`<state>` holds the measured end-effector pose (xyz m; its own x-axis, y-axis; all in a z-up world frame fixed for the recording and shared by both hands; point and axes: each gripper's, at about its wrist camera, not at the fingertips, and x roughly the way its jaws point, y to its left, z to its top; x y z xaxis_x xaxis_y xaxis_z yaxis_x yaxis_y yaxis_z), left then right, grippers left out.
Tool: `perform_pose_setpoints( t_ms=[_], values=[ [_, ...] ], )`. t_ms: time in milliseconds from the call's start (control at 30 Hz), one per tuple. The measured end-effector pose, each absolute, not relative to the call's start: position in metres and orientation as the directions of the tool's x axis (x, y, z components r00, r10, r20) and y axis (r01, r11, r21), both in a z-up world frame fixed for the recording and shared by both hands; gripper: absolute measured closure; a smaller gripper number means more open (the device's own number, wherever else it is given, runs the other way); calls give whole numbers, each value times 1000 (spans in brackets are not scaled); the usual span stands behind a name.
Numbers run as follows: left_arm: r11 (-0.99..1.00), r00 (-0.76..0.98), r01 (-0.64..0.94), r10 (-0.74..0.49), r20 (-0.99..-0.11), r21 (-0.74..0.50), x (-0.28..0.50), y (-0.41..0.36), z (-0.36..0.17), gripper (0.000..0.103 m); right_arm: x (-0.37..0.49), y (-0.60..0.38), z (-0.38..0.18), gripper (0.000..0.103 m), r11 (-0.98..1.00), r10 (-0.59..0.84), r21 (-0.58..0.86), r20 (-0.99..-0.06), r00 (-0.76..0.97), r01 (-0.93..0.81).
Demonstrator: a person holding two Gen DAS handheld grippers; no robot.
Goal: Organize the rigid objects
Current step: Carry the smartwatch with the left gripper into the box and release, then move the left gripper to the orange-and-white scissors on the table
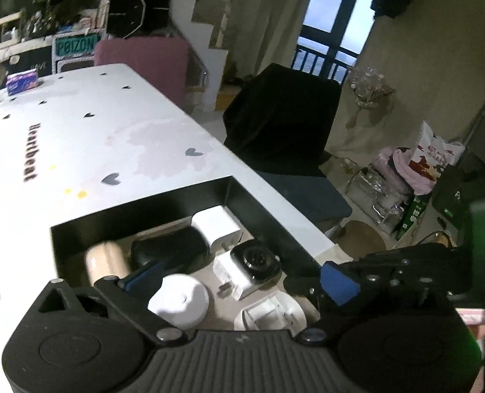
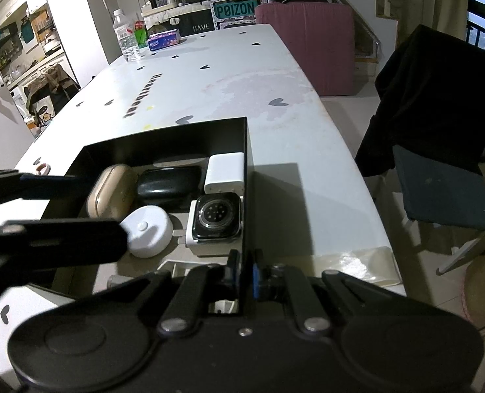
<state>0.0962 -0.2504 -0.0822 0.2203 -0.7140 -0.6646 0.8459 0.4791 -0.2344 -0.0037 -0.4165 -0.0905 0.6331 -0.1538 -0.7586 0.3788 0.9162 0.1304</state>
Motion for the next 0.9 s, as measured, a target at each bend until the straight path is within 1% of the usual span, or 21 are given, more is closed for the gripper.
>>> perform_pose_setpoints(
  t_ms=[167, 367, 533, 700, 767, 900],
  values=[
    [487, 219, 839, -712, -667, -245, 94, -238, -77, 0, -4, -416, -91, 95, 916, -154, 130, -759, 633, 379],
    [490, 221, 828, -733, -644, -273, 89, -220, -71, 0, -4, -417, -91, 95, 916, -154, 129, -760, 632, 379],
    [508, 253, 820, -734, -630, -263, 87, -206, -66, 0, -4, -417, -91, 95, 916, -155, 128, -760, 631, 380],
    [548, 332, 809, -724, -604, -212, 97, -187, -63, 0, -3, -417, -91, 95, 914, -161, 124, -761, 628, 385],
    [585, 382, 791, -703, -599, -182, 106, -178, -62, 0, -3, -417, -91, 96, 915, -162, 123, -760, 630, 384],
    [655, 450, 736, -661, -601, -170, 128, -155, -65, 0, -3, -416, -91, 96, 915, -166, 120, -758, 631, 385]
  ],
)
